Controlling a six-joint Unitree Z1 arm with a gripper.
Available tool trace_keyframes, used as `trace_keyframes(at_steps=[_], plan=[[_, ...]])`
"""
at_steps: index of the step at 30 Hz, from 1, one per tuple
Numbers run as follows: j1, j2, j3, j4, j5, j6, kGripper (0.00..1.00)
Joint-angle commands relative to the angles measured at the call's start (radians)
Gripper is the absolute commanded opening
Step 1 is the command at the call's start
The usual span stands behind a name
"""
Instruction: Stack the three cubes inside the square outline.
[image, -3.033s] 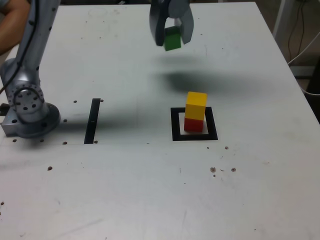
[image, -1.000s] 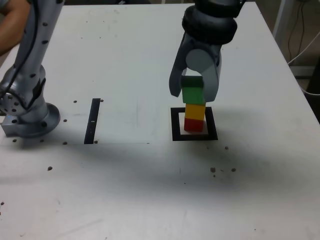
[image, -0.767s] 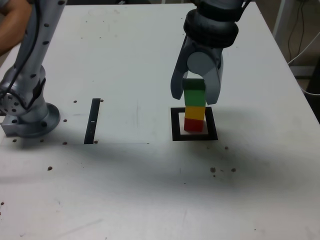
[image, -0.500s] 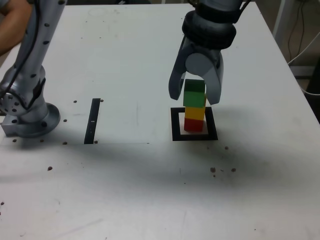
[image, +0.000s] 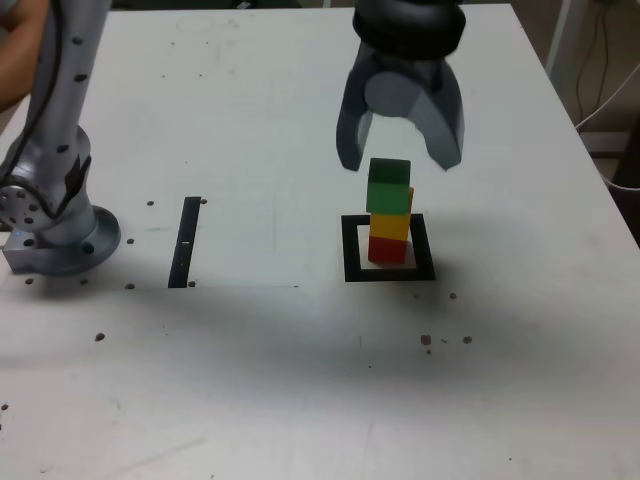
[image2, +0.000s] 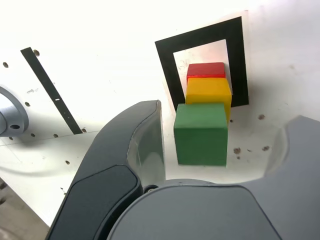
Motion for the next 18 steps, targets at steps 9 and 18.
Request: trace_keyframes(at_steps=[9, 18], plan=[[0.003, -0.029, 0.024, 0.011, 0.002, -0.005, 0.99], [0.045, -0.211, 0.29, -0.043, 0.001, -0.038, 0.99]])
